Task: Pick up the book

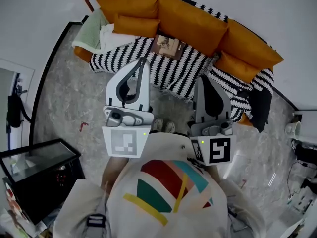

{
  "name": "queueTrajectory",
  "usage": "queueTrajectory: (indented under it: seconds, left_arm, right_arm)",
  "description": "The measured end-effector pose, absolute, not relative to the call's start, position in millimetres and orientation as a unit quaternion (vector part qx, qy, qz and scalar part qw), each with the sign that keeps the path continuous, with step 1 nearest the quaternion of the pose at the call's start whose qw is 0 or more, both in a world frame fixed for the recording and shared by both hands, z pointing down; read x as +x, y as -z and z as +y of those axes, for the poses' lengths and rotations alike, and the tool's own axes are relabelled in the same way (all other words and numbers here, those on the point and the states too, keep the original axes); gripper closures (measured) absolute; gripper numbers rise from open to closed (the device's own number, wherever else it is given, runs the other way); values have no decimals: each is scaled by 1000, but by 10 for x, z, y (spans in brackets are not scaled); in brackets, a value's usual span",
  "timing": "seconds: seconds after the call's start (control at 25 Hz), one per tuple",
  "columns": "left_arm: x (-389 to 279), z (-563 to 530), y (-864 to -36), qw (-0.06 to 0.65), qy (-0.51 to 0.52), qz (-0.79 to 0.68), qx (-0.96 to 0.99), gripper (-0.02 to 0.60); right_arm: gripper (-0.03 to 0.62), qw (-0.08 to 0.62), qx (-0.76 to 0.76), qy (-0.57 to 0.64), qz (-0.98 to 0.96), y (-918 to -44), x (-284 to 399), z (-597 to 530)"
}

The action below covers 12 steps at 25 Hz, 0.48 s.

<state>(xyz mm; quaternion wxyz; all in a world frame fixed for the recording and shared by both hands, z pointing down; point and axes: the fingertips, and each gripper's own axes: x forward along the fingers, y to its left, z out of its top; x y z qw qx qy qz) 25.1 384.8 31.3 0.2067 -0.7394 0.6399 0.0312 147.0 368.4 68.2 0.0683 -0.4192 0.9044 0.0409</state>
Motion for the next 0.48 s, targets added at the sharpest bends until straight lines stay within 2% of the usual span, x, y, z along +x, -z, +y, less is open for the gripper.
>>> queueTrajectory:
  seconds: [0.28,0.48]
  left_arm:
    - [304,3771,-308,209,-23,647,-733,574]
    - [181,3882,-1052,180,45,654,-733,572]
  right_arm:
    - [580,74,-418,-24,905,-735,1613,3586]
    - [580,79,-412,-5,908,-852,1715,3467]
